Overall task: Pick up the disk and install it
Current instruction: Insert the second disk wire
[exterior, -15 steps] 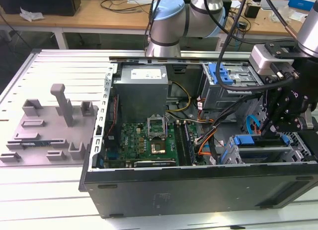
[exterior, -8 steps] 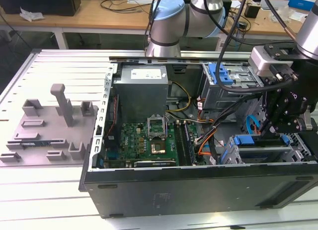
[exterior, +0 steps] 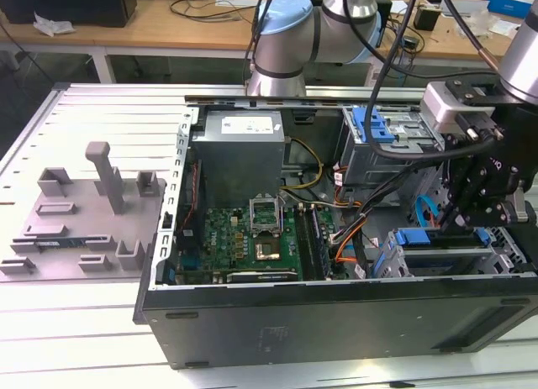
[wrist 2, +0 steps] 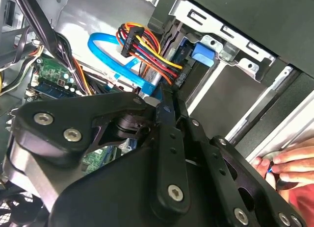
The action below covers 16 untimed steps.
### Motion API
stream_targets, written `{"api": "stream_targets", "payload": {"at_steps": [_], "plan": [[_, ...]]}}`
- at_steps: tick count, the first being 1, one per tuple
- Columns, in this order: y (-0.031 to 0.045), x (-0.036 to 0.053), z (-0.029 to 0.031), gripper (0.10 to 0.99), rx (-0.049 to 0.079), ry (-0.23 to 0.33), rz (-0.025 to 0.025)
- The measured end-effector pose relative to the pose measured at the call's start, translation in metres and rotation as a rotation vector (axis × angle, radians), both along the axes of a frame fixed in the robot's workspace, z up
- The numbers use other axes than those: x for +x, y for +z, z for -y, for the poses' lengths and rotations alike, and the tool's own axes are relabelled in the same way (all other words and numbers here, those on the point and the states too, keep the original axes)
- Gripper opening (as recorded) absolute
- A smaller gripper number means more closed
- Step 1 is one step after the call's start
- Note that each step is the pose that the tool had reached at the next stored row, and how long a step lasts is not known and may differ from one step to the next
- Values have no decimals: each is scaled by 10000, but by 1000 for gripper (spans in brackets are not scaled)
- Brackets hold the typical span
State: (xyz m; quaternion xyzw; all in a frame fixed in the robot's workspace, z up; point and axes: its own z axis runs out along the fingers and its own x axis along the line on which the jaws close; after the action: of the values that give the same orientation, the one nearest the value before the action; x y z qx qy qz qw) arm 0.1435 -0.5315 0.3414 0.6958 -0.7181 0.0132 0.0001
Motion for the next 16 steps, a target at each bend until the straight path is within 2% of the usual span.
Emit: {"api": "stream_targets", "payload": {"at_steps": [4, 5, 6, 7, 11, 13, 15, 16], "plan": [[-5, -2, 0, 176, 4, 19, -1], [40, -2, -1, 235, -8, 19, 0], [91, -2, -6, 235, -28, 18, 0], [141, -2, -11, 302, -41, 18, 0], [336, -2, -51, 302, -101, 19, -1], [375, -2, -79, 302, -136, 18, 0], [399, -2, -164, 106, -288, 19, 0], [399, -2, -164, 106, -289, 19, 0]]}}
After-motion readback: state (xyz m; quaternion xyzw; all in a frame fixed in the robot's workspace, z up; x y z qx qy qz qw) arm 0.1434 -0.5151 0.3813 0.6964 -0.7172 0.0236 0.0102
